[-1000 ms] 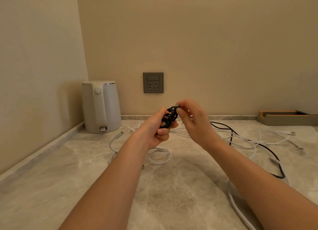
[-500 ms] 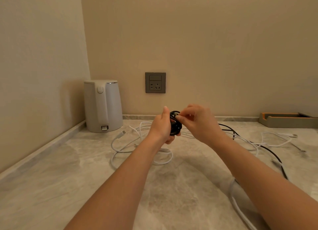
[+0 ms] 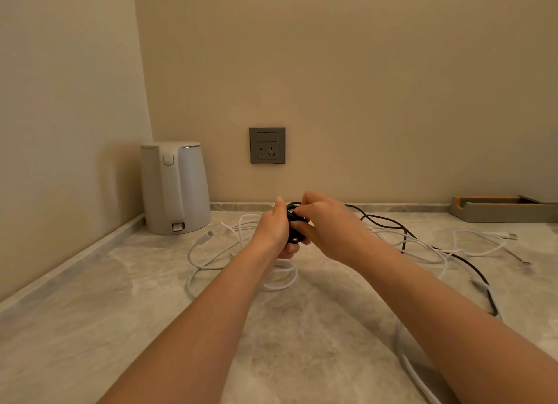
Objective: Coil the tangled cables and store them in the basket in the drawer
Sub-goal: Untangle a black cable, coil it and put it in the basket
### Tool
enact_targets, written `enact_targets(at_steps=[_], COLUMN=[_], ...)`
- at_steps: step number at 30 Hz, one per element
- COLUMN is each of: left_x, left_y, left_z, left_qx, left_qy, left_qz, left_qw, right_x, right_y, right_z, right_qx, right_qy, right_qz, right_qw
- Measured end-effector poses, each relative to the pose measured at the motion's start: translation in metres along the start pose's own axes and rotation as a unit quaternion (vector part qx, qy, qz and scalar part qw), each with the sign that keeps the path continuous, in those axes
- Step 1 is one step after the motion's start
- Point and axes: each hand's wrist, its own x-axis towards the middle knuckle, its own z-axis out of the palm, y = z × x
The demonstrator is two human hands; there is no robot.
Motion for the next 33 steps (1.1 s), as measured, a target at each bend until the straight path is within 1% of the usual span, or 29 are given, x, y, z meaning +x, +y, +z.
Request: enact_targets(at_steps=[2, 4, 6, 8, 10, 12, 13, 14, 15, 17, 19, 22, 25, 27, 29, 31, 33], left_x=[0.000, 0.000, -0.001, -0.003, -0.005, -0.005, -0.005, -0.005, -0.004, -0.002, -0.002, -0.005, -0.006, -0.007, -0.008, -0.008, -0.008], left_y=[-0.003, -0.005, -0.006, -0.006, -0.004, -0.002, -0.001, 0.000, 0.000, 0.001, 0.001, 0.002, 0.007, 0.010, 0.012, 0.013, 0.013], left_z=[0.004, 0.006, 0.007, 0.006, 0.007, 0.006, 0.005, 0.004, 0.003, 0.001, 0.000, 0.005, 0.011, 0.014, 0.014, 0.013, 0.011], left_qx=[0.022, 0.029, 0.028, 0.022, 0.003, -0.019, -0.041, -0.068, -0.092, -0.115, -0.108, -0.082, -0.073, -0.083, -0.079, -0.085, -0.080], left_qy=[0.018, 0.027, 0.032, 0.033, 0.025, 0.028, 0.032, 0.037, 0.040, 0.046, 0.050, 0.062, 0.091, 0.103, 0.115, 0.112, 0.100], left_qz=[0.013, 0.025, 0.033, 0.044, 0.055, 0.056, 0.052, 0.047, 0.044, 0.040, 0.034, 0.051, 0.087, 0.104, 0.120, 0.117, 0.104], left_qw=[1.000, 0.999, 0.999, 0.998, 0.998, 0.998, 0.997, 0.996, 0.994, 0.992, 0.992, 0.993, 0.989, 0.986, 0.983, 0.983, 0.986], right_x=[0.001, 0.001, 0.002, 0.003, 0.001, -0.002, -0.002, -0.001, 0.001, 0.005, 0.005, 0.003, 0.005, 0.006, 0.005, 0.004, 0.005], right_y=[0.002, 0.005, 0.010, 0.015, 0.020, 0.019, 0.016, 0.013, 0.011, 0.008, 0.005, 0.006, 0.002, -0.003, -0.008, -0.006, -0.001], right_z=[0.004, 0.008, 0.010, 0.010, 0.012, 0.015, 0.017, 0.018, 0.019, 0.019, 0.019, 0.017, 0.012, 0.010, 0.011, 0.014, 0.014], right_qx=[-0.028, -0.062, -0.059, 0.027, 0.156, 0.289, 0.339, 0.357, 0.343, 0.301, 0.309, 0.333, 0.315, 0.327, 0.369, 0.396, 0.409], right_qy=[-0.001, 0.013, 0.021, 0.027, 0.050, 0.085, 0.105, 0.125, 0.142, 0.154, 0.134, 0.111, 0.137, 0.172, 0.202, 0.201, 0.166], right_qz=[0.000, -0.023, -0.053, -0.061, -0.034, 0.013, 0.035, 0.052, 0.063, 0.057, 0.044, 0.066, 0.078, 0.084, 0.095, 0.122, 0.164], right_qw=[1.000, 0.998, 0.997, 0.997, 0.986, 0.953, 0.934, 0.924, 0.926, 0.939, 0.940, 0.934, 0.936, 0.925, 0.902, 0.888, 0.882])
